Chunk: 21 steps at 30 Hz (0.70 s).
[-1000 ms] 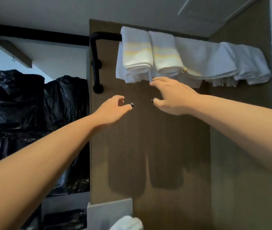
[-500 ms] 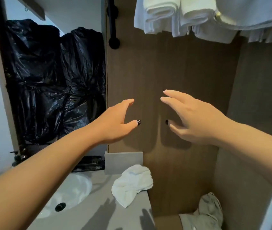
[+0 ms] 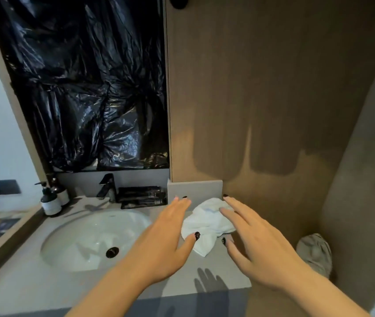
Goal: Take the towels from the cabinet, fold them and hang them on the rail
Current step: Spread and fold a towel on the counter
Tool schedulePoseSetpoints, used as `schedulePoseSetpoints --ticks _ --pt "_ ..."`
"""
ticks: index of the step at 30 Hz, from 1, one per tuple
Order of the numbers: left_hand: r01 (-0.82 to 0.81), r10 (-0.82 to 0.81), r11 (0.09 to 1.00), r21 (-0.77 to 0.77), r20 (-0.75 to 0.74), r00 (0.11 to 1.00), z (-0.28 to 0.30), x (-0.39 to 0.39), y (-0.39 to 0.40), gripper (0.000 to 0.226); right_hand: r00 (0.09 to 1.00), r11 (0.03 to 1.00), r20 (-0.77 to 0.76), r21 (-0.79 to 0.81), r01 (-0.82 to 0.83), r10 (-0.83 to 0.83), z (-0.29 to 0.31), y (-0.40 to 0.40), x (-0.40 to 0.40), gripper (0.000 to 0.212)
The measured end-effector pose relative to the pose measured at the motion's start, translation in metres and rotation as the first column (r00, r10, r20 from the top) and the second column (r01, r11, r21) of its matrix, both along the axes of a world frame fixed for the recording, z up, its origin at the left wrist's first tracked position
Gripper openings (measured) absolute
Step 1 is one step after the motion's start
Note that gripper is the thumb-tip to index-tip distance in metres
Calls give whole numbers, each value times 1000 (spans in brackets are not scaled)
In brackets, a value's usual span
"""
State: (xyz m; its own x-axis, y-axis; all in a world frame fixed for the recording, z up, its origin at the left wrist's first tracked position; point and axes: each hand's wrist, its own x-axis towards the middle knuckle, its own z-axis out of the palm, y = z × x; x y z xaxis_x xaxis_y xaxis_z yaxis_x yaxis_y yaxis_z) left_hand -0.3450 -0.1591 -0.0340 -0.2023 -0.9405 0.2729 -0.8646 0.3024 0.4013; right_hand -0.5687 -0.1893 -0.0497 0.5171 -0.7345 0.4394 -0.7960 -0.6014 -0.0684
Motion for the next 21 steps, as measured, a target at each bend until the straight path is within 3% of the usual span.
schedulePoseSetpoints --ticks 6,11,13,16,21 --pt "57 -56 996 65 -13 998 -39 25 -16 67 955 995 -286 84 -59 80 -40 -18 17 62" --pt "98 -91 988 119 -58 994 -72 50 -41 66 951 991 -308 133 25 18 -60 -39 15 67" --pt "102 -91 985 139 -80 993 -86 58 -52 66 960 977 -275 189 96 -41 -68 -48 17 67" --pt "92 -74 982 167 -115 991 -105 65 -69 65 988 963 -110 234 136 -113 -89 -67 18 62" --pt "61 -2 968 242 -235 972 -141 62 -102 62 962 903 80 373 214 -262 -116 -101 26 58"
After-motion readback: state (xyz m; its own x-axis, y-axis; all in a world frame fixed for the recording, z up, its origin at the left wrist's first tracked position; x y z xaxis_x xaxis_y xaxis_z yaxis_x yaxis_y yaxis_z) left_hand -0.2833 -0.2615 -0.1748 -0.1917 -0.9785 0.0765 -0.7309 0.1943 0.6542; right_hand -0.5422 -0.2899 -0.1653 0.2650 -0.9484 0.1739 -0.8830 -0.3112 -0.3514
